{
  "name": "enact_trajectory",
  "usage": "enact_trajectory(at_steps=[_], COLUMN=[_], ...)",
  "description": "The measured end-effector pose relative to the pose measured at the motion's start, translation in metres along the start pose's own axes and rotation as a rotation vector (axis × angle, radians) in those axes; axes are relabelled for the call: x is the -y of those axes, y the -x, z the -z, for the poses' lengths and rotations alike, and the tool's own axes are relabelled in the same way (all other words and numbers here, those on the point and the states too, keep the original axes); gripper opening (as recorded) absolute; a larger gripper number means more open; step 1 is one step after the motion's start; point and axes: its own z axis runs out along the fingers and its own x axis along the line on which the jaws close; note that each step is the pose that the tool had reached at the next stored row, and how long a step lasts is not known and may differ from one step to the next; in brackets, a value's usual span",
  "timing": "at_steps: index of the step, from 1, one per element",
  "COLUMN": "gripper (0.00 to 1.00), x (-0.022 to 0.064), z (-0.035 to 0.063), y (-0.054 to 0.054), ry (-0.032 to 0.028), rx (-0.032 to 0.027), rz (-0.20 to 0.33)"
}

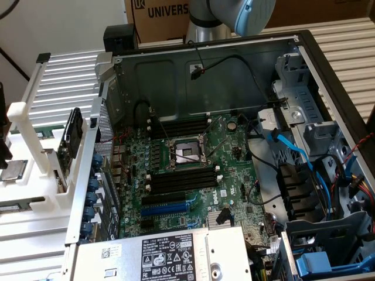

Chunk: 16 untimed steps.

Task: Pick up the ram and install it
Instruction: 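Pick up the ram and move it above insertion slot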

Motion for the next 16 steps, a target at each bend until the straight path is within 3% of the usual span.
enact_trajectory(at_steps=[7,9,16], gripper=[0.24,0.24,0.24], x=[-0.0011,-0.0037,-0.0055], z=[-0.0136,-0.0219,-0.0349], y=[-0.001,-0.003,-0.01], ry=[-0.0002,0.0001,0.0024], rx=[0.0001,0.0027,0.0151], rz=[0.0,0.0,0.0])
